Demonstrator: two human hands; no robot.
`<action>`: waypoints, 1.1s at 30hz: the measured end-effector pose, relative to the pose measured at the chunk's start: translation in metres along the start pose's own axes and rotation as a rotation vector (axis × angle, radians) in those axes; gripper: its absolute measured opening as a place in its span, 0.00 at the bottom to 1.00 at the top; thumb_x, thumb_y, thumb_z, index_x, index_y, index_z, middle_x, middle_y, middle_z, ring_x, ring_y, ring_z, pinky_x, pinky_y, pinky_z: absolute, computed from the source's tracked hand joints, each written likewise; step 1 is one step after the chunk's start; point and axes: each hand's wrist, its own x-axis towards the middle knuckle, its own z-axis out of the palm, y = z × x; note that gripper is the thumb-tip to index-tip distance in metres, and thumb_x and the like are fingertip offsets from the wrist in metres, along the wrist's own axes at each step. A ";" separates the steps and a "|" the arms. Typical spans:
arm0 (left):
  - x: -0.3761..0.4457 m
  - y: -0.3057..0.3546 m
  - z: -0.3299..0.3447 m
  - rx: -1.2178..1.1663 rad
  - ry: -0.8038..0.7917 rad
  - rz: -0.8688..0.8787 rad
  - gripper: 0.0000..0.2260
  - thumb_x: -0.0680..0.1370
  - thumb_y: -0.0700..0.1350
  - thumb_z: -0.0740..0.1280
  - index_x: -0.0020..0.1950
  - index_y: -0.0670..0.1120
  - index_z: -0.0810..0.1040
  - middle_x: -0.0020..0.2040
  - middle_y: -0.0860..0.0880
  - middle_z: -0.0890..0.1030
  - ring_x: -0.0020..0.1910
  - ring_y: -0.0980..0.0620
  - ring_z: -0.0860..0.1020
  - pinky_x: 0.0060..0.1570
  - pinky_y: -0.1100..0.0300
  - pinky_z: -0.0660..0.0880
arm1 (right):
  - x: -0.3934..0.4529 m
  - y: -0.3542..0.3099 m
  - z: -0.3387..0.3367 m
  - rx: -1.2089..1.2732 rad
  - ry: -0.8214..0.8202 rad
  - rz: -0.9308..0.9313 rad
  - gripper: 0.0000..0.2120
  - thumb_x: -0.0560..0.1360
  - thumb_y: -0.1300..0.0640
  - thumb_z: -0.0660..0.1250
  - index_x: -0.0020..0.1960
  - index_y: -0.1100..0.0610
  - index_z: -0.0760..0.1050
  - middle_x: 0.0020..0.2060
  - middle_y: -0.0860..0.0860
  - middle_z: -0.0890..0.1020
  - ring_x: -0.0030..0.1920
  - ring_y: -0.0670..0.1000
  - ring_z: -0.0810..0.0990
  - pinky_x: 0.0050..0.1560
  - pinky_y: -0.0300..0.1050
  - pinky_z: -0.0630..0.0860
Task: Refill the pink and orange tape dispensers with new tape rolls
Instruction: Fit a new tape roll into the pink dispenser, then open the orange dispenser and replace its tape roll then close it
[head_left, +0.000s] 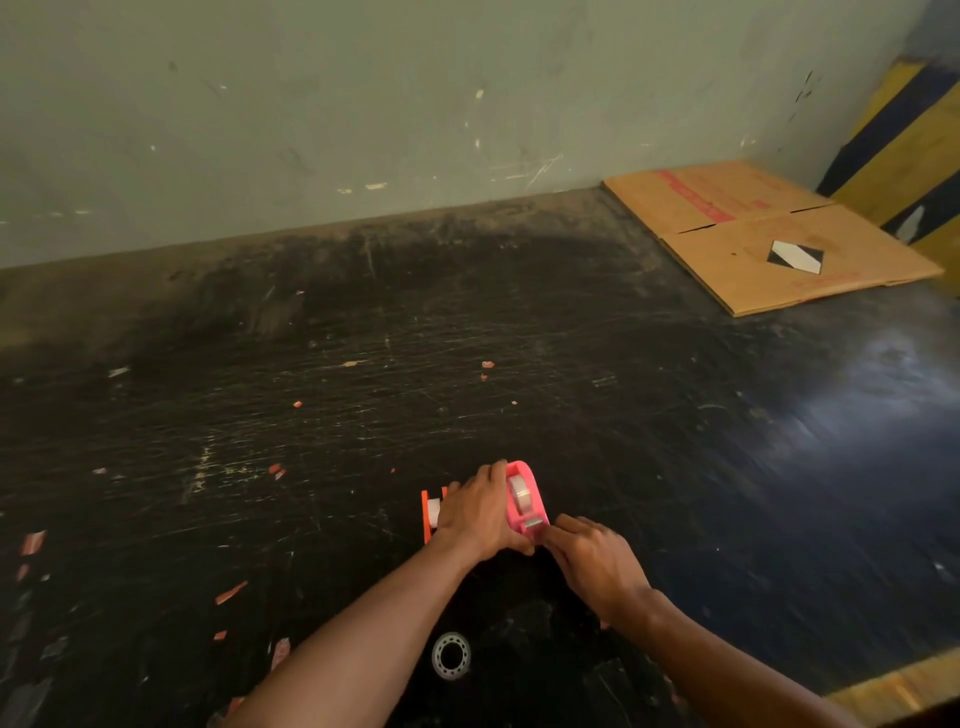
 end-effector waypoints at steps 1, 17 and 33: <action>0.000 0.001 -0.001 0.006 -0.004 0.001 0.53 0.66 0.58 0.80 0.81 0.46 0.53 0.79 0.44 0.64 0.76 0.43 0.66 0.75 0.43 0.63 | -0.003 0.001 0.000 -0.007 -0.019 0.007 0.14 0.83 0.50 0.58 0.67 0.47 0.75 0.62 0.47 0.78 0.61 0.47 0.77 0.61 0.44 0.76; -0.052 -0.061 -0.010 -0.412 0.261 -0.206 0.39 0.79 0.35 0.66 0.83 0.50 0.47 0.83 0.44 0.52 0.82 0.44 0.52 0.78 0.44 0.60 | 0.027 -0.057 -0.022 0.521 0.041 0.207 0.22 0.82 0.58 0.62 0.75 0.49 0.67 0.65 0.47 0.76 0.52 0.40 0.79 0.43 0.31 0.76; -0.085 -0.057 0.010 -1.360 0.089 -0.361 0.11 0.79 0.36 0.70 0.59 0.47 0.79 0.52 0.40 0.87 0.50 0.44 0.87 0.57 0.44 0.82 | 0.038 -0.089 0.004 1.353 -0.030 0.570 0.09 0.82 0.61 0.64 0.61 0.61 0.73 0.57 0.63 0.82 0.57 0.62 0.84 0.58 0.62 0.81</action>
